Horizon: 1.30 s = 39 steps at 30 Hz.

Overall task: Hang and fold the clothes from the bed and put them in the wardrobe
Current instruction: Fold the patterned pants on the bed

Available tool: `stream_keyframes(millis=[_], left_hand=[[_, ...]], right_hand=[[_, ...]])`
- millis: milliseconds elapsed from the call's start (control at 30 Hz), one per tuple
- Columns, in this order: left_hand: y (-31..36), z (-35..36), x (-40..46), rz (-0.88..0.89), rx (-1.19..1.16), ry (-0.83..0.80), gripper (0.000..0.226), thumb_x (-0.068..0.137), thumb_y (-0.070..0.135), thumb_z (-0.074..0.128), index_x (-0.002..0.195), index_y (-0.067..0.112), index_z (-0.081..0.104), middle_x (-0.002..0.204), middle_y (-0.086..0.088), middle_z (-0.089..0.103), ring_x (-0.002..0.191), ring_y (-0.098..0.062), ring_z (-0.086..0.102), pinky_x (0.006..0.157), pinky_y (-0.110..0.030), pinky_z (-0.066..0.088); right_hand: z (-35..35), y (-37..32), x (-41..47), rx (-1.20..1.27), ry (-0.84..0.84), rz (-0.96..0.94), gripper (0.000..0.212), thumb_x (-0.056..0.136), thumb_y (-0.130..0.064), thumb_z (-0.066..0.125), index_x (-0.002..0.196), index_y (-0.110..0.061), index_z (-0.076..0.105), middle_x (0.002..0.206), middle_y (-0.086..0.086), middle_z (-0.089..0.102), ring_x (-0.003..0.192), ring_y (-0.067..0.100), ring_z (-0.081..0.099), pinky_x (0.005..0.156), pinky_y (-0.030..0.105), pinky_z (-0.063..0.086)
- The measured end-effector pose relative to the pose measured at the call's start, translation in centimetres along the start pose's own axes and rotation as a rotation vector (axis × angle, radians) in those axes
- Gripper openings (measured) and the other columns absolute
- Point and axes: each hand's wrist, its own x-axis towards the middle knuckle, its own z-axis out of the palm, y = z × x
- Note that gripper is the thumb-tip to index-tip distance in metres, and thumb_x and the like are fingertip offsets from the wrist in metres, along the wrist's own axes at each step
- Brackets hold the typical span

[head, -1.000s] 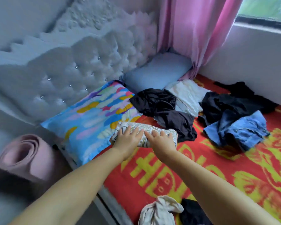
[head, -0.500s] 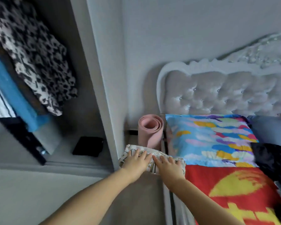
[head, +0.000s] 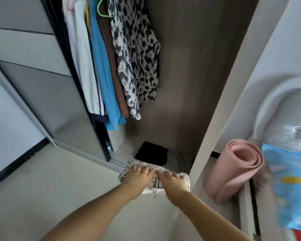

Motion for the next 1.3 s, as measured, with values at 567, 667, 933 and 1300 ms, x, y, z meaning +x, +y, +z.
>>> stream_keyframes(millis=[567, 667, 933, 1300], left_hand=[[-13.4, 5.2, 26.0, 0.062, -0.056, -0.174, 0.075, 0.087, 0.004, 0.056, 0.15, 0.01, 0.016, 0.147, -0.016, 0.03, 0.133, -0.043, 0.031, 0.106, -0.055, 0.03], [-15.3, 8.7, 30.7, 0.085, -0.053, -0.216, 0.075, 0.086, 0.005, 0.056, 0.149, 0.012, 0.017, 0.145, -0.015, 0.033, 0.13, -0.043, 0.035, 0.104, -0.051, 0.033], [-17.2, 23.0, 45.6, 0.188, 0.027, 0.016, 0.069, 0.023, 0.023, 0.085, 0.091, 0.018, 0.075, 0.07, -0.005, 0.067, 0.055, -0.032, 0.062, 0.049, -0.038, 0.053], [-16.7, 41.2, 62.7, 0.223, 0.1, 0.239, 0.056, 0.073, 0.013, 0.031, 0.113, 0.015, 0.071, 0.11, -0.009, 0.07, 0.094, -0.039, 0.068, 0.073, -0.057, 0.054]], right_hand=[[-0.8, 3.8, 29.9, -0.008, -0.121, -0.031, 0.083, 0.087, -0.009, 0.052, 0.151, -0.034, 0.005, 0.156, 0.0, 0.023, 0.131, 0.032, 0.043, 0.102, 0.047, 0.035], [1.2, 3.5, 35.2, 0.002, -0.154, 0.005, 0.069, 0.09, -0.006, 0.046, 0.147, -0.032, 0.019, 0.152, 0.004, 0.032, 0.125, 0.038, 0.048, 0.096, 0.048, 0.036], [12.5, 4.7, 49.6, -0.015, -0.096, 0.099, 0.065, 0.088, -0.011, 0.051, 0.147, -0.025, 0.026, 0.141, 0.01, 0.047, 0.119, 0.037, 0.054, 0.095, 0.051, 0.042], [30.8, 8.0, 66.9, 0.032, 0.115, 0.252, 0.072, 0.096, -0.005, 0.039, 0.153, -0.024, 0.0, 0.16, 0.012, 0.005, 0.145, 0.042, -0.006, 0.106, 0.07, -0.007]])
